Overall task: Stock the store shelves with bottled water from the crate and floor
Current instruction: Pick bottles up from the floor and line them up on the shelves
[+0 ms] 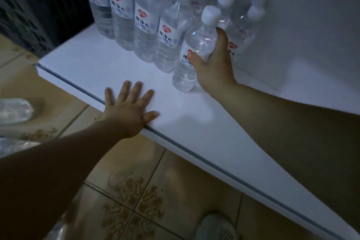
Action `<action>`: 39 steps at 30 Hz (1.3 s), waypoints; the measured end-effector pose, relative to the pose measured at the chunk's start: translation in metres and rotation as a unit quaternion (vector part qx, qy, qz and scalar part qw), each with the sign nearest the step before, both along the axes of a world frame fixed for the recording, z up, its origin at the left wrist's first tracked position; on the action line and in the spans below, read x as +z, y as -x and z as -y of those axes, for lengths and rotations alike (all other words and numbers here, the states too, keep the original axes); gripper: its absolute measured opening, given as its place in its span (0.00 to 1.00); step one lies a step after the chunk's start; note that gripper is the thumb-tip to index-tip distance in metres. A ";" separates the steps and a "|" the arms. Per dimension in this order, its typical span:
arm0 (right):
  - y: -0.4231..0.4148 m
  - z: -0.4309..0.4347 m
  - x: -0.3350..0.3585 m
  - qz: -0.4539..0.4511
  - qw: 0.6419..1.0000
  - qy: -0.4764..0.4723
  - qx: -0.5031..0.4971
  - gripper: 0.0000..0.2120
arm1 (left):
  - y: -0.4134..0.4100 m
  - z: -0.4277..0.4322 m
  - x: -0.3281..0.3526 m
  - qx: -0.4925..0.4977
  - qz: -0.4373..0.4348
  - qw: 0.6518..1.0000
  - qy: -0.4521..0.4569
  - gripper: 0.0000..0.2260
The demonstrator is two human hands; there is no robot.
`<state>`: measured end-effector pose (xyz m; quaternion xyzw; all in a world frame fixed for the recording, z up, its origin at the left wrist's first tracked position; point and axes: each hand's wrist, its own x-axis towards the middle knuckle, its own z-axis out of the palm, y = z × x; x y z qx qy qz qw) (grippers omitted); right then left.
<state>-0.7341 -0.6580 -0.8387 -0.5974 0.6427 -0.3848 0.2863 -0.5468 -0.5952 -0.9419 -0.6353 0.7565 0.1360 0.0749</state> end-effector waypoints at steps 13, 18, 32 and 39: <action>0.001 0.018 -0.010 -0.060 0.997 0.026 -0.051 0.37 | 0.001 0.001 0.002 -0.006 -0.008 1.000 -0.023 0.32; 0.007 0.020 0.008 -0.065 0.996 -0.052 -0.019 0.40 | -0.012 0.005 0.027 -0.002 -0.064 0.995 -0.079 0.32; -0.078 -0.155 0.063 -0.096 0.962 -0.233 0.105 0.32 | -0.112 -0.218 0.117 0.328 -0.266 0.884 -0.200 0.33; -0.143 -0.234 0.008 -0.114 0.906 -0.360 0.191 0.32 | -0.154 -0.291 0.073 0.405 -0.238 0.840 -0.271 0.35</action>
